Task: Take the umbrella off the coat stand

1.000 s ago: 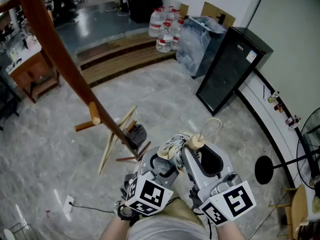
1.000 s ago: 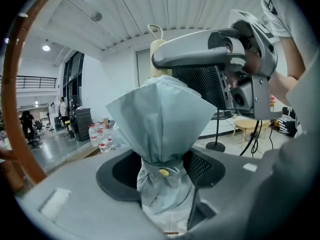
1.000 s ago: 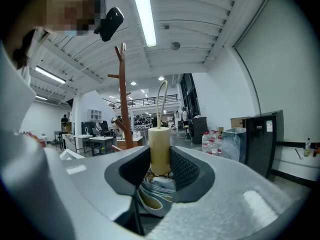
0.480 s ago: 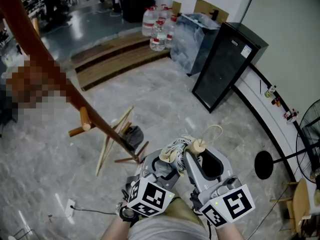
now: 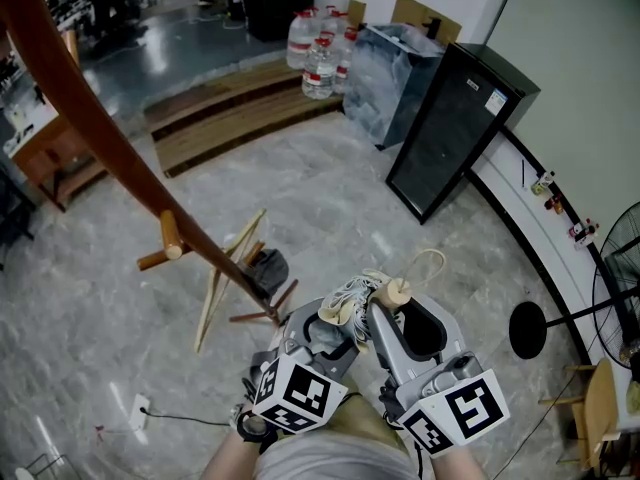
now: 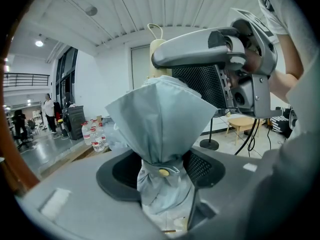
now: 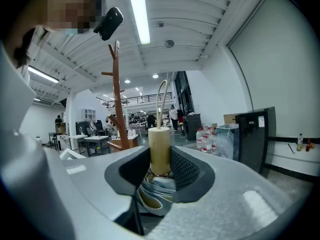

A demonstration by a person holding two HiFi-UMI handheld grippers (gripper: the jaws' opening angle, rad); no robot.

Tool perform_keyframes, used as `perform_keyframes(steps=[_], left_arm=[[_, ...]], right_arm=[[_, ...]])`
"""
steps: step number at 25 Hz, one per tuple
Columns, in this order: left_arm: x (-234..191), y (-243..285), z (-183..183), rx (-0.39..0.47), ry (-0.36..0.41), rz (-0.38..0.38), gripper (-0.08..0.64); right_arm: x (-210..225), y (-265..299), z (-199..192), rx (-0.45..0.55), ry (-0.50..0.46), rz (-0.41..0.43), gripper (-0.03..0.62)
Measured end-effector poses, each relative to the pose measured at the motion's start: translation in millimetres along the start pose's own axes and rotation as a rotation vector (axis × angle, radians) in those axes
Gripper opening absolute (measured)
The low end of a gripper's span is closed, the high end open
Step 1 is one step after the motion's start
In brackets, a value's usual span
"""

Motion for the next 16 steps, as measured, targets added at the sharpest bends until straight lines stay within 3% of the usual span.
perform_keyframes(steps=[16], left_arm=[[0.8, -2.5, -2.9, 0.003, -0.003, 0.006, 0.278]], right_arm=[[-3.8, 0.1, -1.5, 0.0, -0.01, 0.006, 0.124]])
Point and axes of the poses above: the fingertips, and each gripper's own axes: y forward along the fingers, x to its right, z out of its top, the point moved 7 cm from there along -y, backward along the fingers, and after that the axes turned 10 degrees about -x, right-handed, at the moved point
